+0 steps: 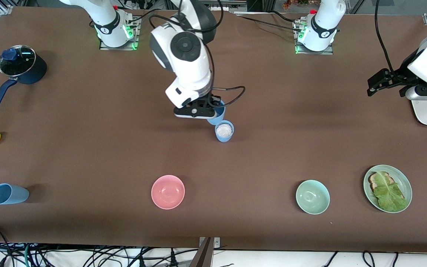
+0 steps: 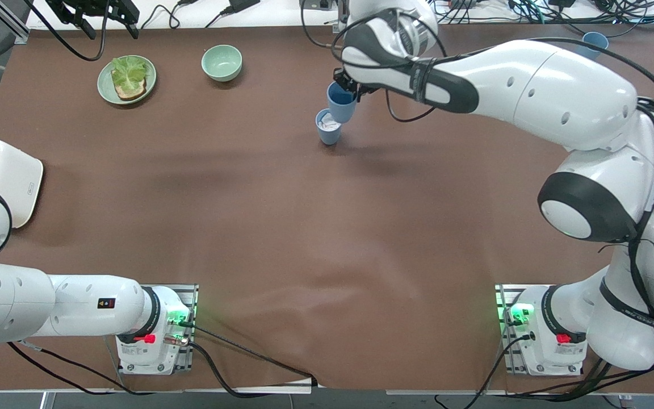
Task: Stack blue cups with both arms
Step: 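Carry the blue cup over the tissue cup while the left gripper returns, then lower the blue cup onto the tissue cup and open the right gripper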
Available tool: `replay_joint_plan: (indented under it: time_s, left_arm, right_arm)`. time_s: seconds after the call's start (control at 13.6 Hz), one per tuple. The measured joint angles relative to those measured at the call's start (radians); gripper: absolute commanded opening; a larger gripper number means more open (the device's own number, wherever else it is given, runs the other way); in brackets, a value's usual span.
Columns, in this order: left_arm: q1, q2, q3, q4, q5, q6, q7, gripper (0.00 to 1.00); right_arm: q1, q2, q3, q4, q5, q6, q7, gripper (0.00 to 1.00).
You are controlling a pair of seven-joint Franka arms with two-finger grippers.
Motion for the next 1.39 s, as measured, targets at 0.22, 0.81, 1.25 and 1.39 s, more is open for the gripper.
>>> replay_joint_plan:
  time_s: [0.22, 0.81, 1.25, 1.39]
  left_arm:
    - [-0.001, 0.000, -0.003, 0.000, 0.000, 0.000, 0.000, 1.00]
    - [-0.001, 0.000, -0.011, 0.005, 0.000, 0.000, -0.022, 1.00]
    - [-0.001, 0.000, -0.016, 0.005, 0.000, 0.000, -0.027, 1.00]
    - [-0.001, 0.000, -0.016, 0.005, 0.000, 0.000, -0.027, 1.00]
  right_arm:
    - [0.035, 0.026, -0.002, 0.001, 0.000, 0.029, 0.056, 0.00]
    - [0.041, 0.064, -0.008, 0.002, 0.000, 0.081, 0.070, 0.00]
    - [0.041, 0.078, -0.017, 0.002, 0.000, 0.110, 0.070, 0.00]
    - [0.041, 0.091, -0.017, 0.003, 0.000, 0.118, 0.070, 0.00]
